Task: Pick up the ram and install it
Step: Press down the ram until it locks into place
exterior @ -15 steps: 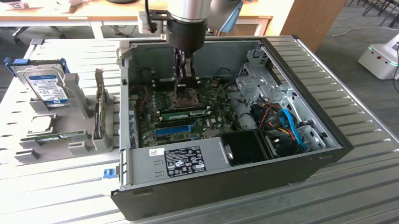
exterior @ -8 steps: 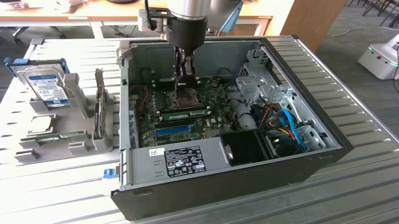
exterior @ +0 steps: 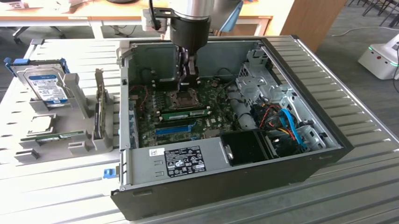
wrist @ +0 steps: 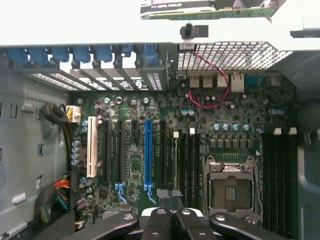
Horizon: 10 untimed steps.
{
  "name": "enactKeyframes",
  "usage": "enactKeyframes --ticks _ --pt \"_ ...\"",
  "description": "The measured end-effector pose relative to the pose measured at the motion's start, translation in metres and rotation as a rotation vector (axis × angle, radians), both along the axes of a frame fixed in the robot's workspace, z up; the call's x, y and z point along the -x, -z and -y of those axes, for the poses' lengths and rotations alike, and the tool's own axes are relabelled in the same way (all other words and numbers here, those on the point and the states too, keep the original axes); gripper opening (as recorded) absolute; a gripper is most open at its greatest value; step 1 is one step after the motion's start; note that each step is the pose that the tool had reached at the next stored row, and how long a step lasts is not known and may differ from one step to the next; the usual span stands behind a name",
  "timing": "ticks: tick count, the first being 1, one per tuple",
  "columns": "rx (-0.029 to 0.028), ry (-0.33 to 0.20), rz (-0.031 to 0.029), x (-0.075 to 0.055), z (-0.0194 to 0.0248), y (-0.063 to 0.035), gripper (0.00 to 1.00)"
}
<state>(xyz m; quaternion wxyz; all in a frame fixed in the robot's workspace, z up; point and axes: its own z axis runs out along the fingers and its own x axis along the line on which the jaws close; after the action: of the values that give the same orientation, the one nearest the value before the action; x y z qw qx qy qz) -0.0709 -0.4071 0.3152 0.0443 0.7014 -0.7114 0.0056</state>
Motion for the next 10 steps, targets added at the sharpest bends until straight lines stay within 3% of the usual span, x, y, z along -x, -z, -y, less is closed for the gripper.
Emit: enactKeyframes --ticks 10 --pt "0.0001 0.0 0.0 -0.017 0.0 0.0 0.1"
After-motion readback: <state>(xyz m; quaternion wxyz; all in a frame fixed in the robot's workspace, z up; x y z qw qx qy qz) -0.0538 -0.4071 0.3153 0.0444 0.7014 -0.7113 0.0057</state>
